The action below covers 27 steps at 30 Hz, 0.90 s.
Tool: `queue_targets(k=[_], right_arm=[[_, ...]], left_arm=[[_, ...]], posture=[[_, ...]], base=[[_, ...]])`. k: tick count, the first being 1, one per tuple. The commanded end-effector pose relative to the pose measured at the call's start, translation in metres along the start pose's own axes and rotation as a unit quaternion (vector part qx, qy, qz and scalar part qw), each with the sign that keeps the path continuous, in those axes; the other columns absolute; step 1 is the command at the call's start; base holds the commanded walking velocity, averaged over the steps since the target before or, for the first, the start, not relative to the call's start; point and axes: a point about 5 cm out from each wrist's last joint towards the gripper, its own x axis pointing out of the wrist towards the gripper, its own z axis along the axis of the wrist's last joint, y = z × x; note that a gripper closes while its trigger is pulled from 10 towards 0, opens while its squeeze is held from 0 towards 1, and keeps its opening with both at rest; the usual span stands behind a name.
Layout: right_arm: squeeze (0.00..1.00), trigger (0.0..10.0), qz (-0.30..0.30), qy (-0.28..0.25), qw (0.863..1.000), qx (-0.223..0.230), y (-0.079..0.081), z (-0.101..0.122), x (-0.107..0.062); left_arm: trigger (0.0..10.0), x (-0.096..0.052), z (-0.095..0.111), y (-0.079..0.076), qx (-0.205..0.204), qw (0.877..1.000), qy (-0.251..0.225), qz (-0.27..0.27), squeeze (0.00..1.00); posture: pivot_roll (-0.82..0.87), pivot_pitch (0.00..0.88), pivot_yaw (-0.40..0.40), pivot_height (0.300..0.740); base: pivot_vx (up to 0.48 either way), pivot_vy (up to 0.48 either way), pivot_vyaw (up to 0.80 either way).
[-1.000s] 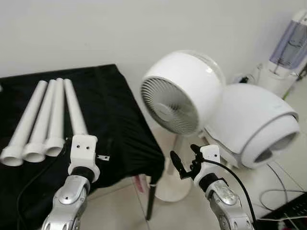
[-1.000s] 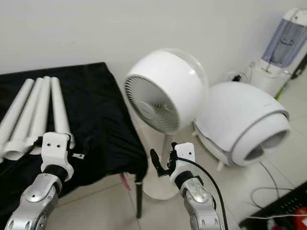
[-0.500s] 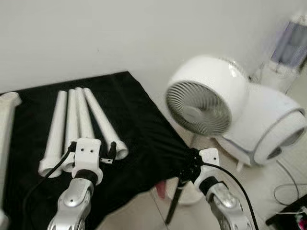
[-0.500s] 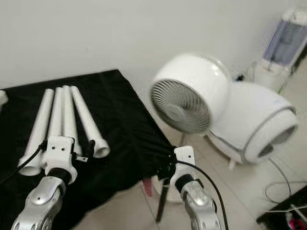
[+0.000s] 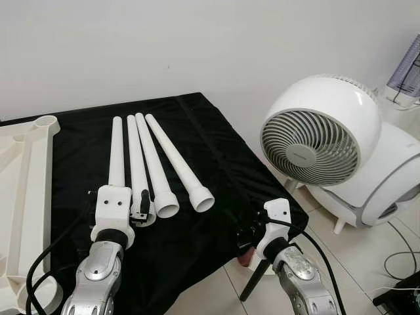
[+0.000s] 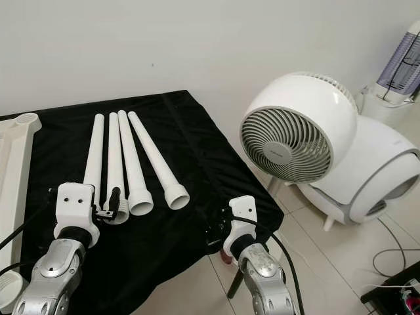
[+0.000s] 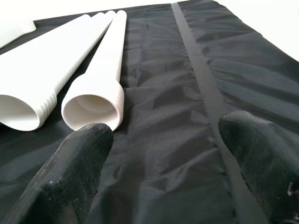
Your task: Building children table
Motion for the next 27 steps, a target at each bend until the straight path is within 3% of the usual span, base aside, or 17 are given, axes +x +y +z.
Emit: queue_targets(k=[1, 6, 19, 27], right_arm=[[0.0, 10.0, -0.005, 0.002, 1.0, 0.003, -0.0025, -0.0012, -0.0013], [0.0, 10.0, -0.005, 0.002, 1.0, 0.005, -0.0017, -0.0015, -0.0007], [0.0, 10.0, -0.004, 0.004, 1.0, 0.002, -0.0014, -0.0019, -0.0008], [0.0, 10.0, -0.005, -0.002, 1.0, 0.005, -0.0025, 0.0007, 0.0012]], left_arm=[[10.0, -0.0007, 0.0004, -0.0009, 0.007, 1.0, -0.003, -0.001, 0.0], [10.0, -0.0005, 0.0003, -0.0001, 0.012, 1.0, -0.004, 0.0, 0.0], [10.0, -0.0003, -0.0007, 0.0008, 0.001, 1.0, 0.0, 0.006, 0.0], [10.0, -0.0006, -0.0034, 0.0022, 0.004, 1.0, 0.006, 0.012, 0.0]], posture=[[0.01, 0.0, 0.001, 0.74], [0.02, 0.0, 0.005, 0.74], [0.02, 0.0, 0.005, 0.74], [0.02, 0.0, 0.005, 0.74]], base=[[0.0, 0.0, 0.0], [0.0, -0.236, 0.0], [0.0, 0.0, 0.0], [0.0, 0.0, 0.8]])
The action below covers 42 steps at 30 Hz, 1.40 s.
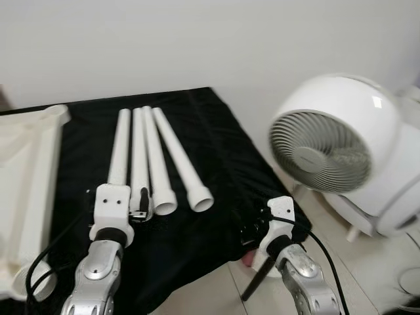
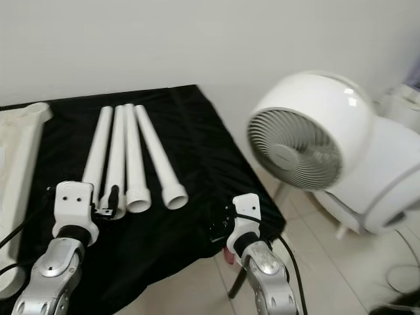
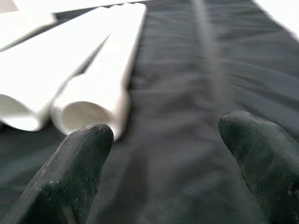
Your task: Building children table
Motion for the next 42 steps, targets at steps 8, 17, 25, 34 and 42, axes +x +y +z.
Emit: queue_targets(k=[8, 17, 25, 34, 42], right_arm=[[0.0, 10.0, -0.008, -0.005, 1.0, 0.001, -0.005, 0.002, 0.002], [0.0, 10.0, -0.018, -0.009, 1.0, 0.001, -0.006, 0.003, 0.004], [0.0, 10.0, -0.024, -0.007, 1.0, 0.005, -0.006, 0.003, 0.004], [0.0, 10.0, -0.013, -0.012, 1.0, 0.009, -0.002, 0.005, 0.003], [0.0, 10.0, -0.061, -0.042, 0.997, 0.009, -0.008, 0.015, 0.001]], left_arm=[[10.0, 0.002, 0.0, 0.0, 0.017, 1.0, -0.004, 0.005, 0.0], [10.0, 0.006, 0.009, -0.002, 0.032, 0.999, -0.026, -0.004, 0.0], [10.0, 0.007, 0.011, -0.002, 0.035, 0.999, -0.031, -0.006, 0.0], [10.0, 0.009, 0.011, -0.002, 0.033, 0.999, -0.031, -0.007, 0.0], [10.0, 0.009, 0.014, -0.001, 0.034, 0.999, -0.037, -0.011, 0.0]], posture=[[0.02, 0.0, 0.0, 0.74], [0.02, 0.0, 0.004, 0.74], [0.02, 0.0, 0.004, 0.74], [0.02, 0.001, 0.005, 0.74], [0.02, 0.007, 0.005, 0.74]], base=[[0.0, 0.0, 0.8], [0.0, 0.0, 0.8], [0.0, 0.0, 0.46], [0.0, 0.451, 0.0], [0.0, 0.464, 0.0]])
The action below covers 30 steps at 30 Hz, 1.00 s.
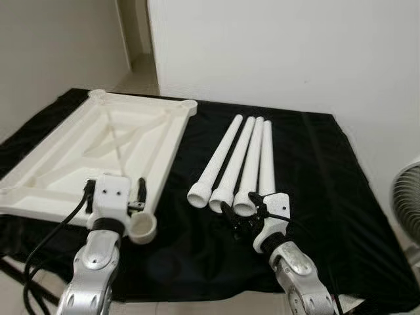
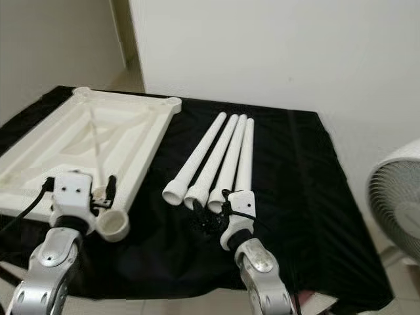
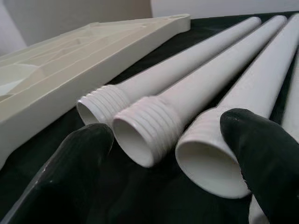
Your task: Building children table
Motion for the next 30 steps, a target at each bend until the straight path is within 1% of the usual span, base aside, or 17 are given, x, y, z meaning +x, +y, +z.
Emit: queue_targets(k=[1, 3, 5, 6, 7, 9, 11, 15, 18, 27, 29, 30], right_arm=[[0.0, 10.0, -0.037, -0.023, 0.999, 0.0, -0.009, 0.009, 0.0], [0.0, 10.0, -0.061, -0.042, 0.997, -0.003, -0.012, 0.018, 0.0], [0.0, 10.0, -0.09, -0.057, 0.994, -0.034, -0.016, 0.024, -0.001], [0.0, 10.0, -0.108, -0.065, 0.991, -0.041, -0.019, 0.027, -0.002], [0.0, 10.0, -0.108, -0.065, 0.991, -0.041, -0.019, 0.027, -0.002], [0.0, 10.0, -0.148, -0.086, 0.983, -0.061, -0.026, 0.036, -0.004], [0.0, 10.0, -0.176, -0.105, 0.975, -0.085, -0.031, 0.045, -0.006], [0.0, 10.0, -0.179, -0.118, 0.972, -0.096, -0.032, 0.053, -0.004], [0.0, 10.0, -0.176, -0.116, 0.973, -0.095, -0.031, 0.052, -0.003], [0.0, 10.0, -0.147, -0.114, 0.977, -0.102, -0.019, 0.05, -0.002], [0.0, 10.0, -0.114, -0.11, 0.982, -0.107, -0.011, 0.052, 0.0], [0.0, 10.0, -0.114, -0.11, 0.982, -0.107, -0.011, 0.052, 0.0]], left_arm=[[10.0, -0.002, -0.001, 0.002, 0.006, 1.0, 0.004, 0.002, 0.0], [10.0, -0.001, 0.002, 0.001, 0.01, 1.0, -0.003, -0.005, 0.0], [10.0, -0.001, 0.003, 0.0, 0.014, 1.0, -0.007, -0.01, 0.0], [10.0, 0.0, 0.004, 0.0, 0.014, 1.0, -0.007, -0.011, 0.0], [10.0, 0.0, 0.004, 0.0, 0.014, 1.0, -0.007, -0.011, 0.0], [10.0, 0.001, 0.005, -0.001, 0.013, 1.0, -0.009, -0.017, 0.0], [10.0, 0.002, 0.005, -0.002, 0.014, 1.0, -0.01, -0.021, 0.0], [10.0, 0.004, 0.006, -0.005, 0.02, 0.999, -0.012, -0.032, 0.0], [10.0, 0.005, 0.007, -0.006, 0.023, 0.999, -0.013, -0.036, 0.0], [10.0, 0.007, 0.007, -0.007, 0.018, 0.999, -0.013, -0.041, 0.0], [10.0, 0.006, 0.007, -0.006, 0.013, 0.999, -0.011, -0.042, 0.0], [10.0, 0.006, 0.007, -0.006, 0.013, 0.999, -0.011, -0.042, 0.0]], posture=[[0.02, 0.007, 0.005, 0.74], [0.02, 0.009, 0.005, 0.74], [0.02, 0.009, 0.006, 0.74], [0.02, 0.009, 0.006, 0.74], [0.02, 0.009, 0.006, 0.74], [0.01, 0.011, 0.011, 0.74], [0.01, 0.012, 0.017, 0.74], [0.0, 0.014, 0.021, 0.74], [0.0, 0.014, 0.021, 0.74], [0.0, 0.012, 0.026, 0.74], [0.0, 0.015, 0.026, 0.74], [0.0, 0.015, 0.026, 0.74]], base=[[0.0, 0.428, 0.0], [0.0, 0.356, 0.0], [0.0, 0.0, 0.0], [0.0, 0.0, 0.0], [0.0, 0.0, 0.0], [0.0, 0.0, 0.0], [0.0, 0.0, 0.0], [0.0, 0.0, 0.0], [0.0, 0.0, 0.0], [0.0, -0.302, 0.0], [0.0, 0.0, 0.0], [0.0, 0.0, 0.0]])
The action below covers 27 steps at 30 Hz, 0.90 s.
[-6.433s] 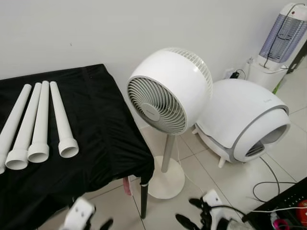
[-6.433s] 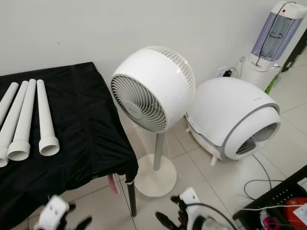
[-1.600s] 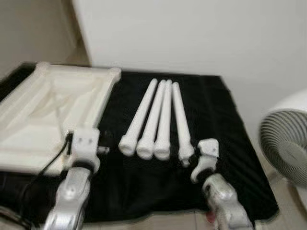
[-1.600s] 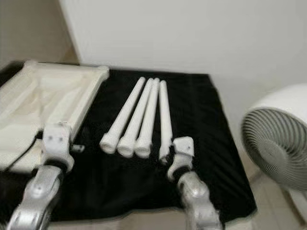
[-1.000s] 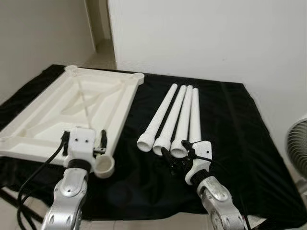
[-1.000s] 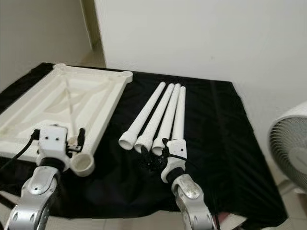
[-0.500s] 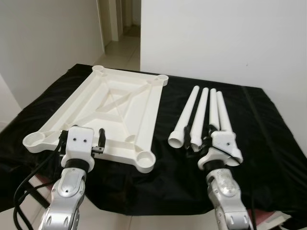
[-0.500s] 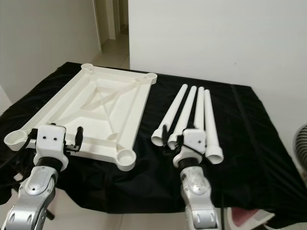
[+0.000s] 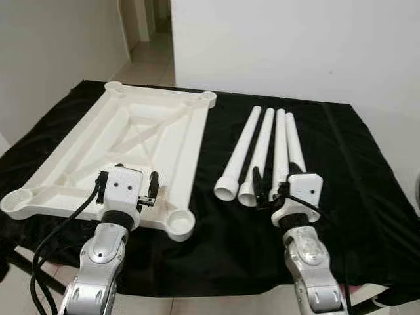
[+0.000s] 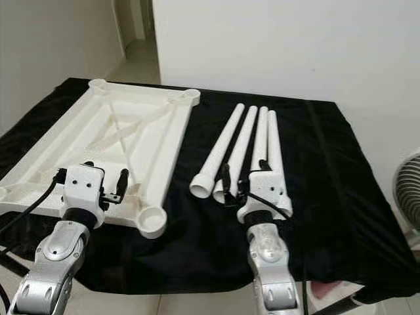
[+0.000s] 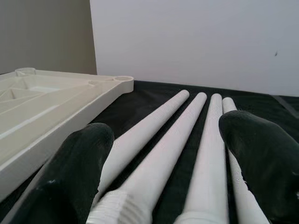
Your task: Building children table
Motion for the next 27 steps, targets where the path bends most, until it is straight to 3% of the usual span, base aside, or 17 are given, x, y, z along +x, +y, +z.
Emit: queue_targets(k=[1, 4, 8, 11, 12, 17, 20, 24, 27], right_arm=[[0.0, 10.0, 0.029, 0.004, 1.0, -0.003, 0.006, 0.003, -0.001], [0.0, 10.0, 0.05, 0.007, 0.999, -0.006, 0.009, 0.004, -0.001], [0.0, 10.0, 0.108, 0.048, 0.992, -0.038, 0.007, 0.006, 0.0], [0.0, 10.0, 0.11, 0.056, 0.991, -0.043, 0.005, 0.006, 0.003], [0.0, 10.0, 0.103, 0.063, 0.993, -0.017, 0.005, 0.007, 0.008], [0.0, 10.0, 0.073, 0.079, 0.994, 0.013, 0.004, 0.006, 0.02], [0.0, 10.0, 0.091, 0.08, 0.992, 0.029, 0.013, 0.005, 0.016], [0.0, 10.0, 0.088, 0.086, 0.992, 0.035, 0.01, 0.0, 0.009], [0.0, 10.0, 0.079, 0.085, 0.993, 0.025, 0.007, -0.002, 0.009]], left_arm=[[10.0, -0.001, -0.004, 0.001, 0.0, 1.0, 0.017, -0.005, 0.0], [10.0, -0.001, -0.004, 0.001, 0.001, 1.0, 0.021, -0.01, 0.0], [10.0, 0.001, 0.01, -0.005, 0.052, 0.99, 0.031, -0.127, 0.0], [10.0, 0.002, 0.013, -0.004, 0.056, 0.989, 0.034, -0.136, 0.0], [10.0, 0.004, 0.014, -0.004, 0.046, 0.988, 0.036, -0.143, 0.0], [10.0, 0.009, 0.019, -0.004, 0.046, 0.988, 0.025, -0.148, 0.0], [10.0, 0.015, 0.021, 0.005, 0.05, 0.991, 0.022, -0.122, 0.0], [10.0, 0.018, 0.022, 0.014, 0.03, 0.996, 0.022, -0.084, 0.0], [10.0, 0.02, 0.024, 0.015, 0.039, 0.997, 0.013, -0.072, 0.0]], posture=[[0.0, 0.015, 0.026, 0.74], [0.0, 0.015, 0.024, 0.74], [0.0, 0.018, 0.016, 0.74], [-0.01, 0.018, 0.016, 0.74], [-0.01, 0.016, 0.013, 0.74], [-0.01, 0.01, 0.008, 0.74], [-0.01, 0.007, 0.006, 0.74], [-0.01, 0.004, 0.005, 0.74], [-0.01, 0.003, 0.008, 0.74]], base=[[0.0, 0.0, 0.0], [0.0, 0.0, 0.0], [0.0, 0.0, 0.0], [0.0, 0.0, 0.0], [0.0, 0.0, 0.0], [0.0, 0.0, 0.0], [0.0, 0.0, 0.0], [0.0, 0.0, 0.0], [0.0, 0.0, 0.0]])
